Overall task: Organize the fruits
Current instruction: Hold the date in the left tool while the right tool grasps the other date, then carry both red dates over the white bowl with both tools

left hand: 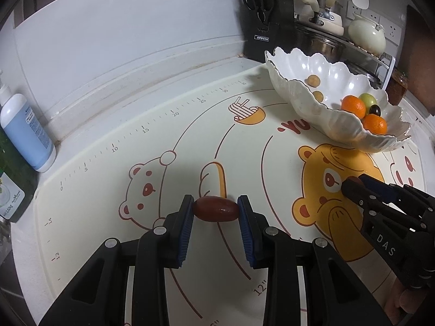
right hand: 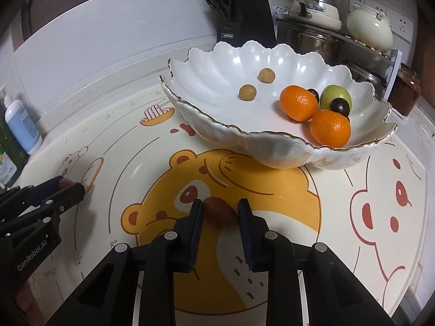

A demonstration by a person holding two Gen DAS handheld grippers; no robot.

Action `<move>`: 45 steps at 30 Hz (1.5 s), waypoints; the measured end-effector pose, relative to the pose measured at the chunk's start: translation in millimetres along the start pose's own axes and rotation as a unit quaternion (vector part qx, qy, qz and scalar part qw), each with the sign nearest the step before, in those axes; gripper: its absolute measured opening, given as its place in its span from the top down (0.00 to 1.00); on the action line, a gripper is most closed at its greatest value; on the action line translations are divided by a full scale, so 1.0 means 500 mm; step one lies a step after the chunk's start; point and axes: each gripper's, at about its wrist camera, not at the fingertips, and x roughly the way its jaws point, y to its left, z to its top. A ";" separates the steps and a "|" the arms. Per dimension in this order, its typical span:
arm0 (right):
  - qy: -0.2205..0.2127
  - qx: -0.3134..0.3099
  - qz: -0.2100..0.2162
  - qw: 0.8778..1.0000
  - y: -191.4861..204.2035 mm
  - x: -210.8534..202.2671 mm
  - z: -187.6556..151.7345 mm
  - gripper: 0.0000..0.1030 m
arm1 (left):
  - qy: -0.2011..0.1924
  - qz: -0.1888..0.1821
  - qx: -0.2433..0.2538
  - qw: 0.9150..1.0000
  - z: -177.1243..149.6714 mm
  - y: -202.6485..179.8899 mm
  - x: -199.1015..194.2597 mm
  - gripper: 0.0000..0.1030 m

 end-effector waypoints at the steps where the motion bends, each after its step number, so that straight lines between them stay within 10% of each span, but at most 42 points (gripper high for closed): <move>1: 0.000 0.001 0.001 1.000 -0.001 -0.001 -0.001 0.74 | -0.001 0.000 0.001 1.000 0.000 -0.002 -0.001 0.68; 45: -0.102 0.053 -0.039 0.993 -0.186 -0.159 0.105 0.74 | -0.072 -0.075 0.073 0.992 0.162 -0.199 -0.073 0.68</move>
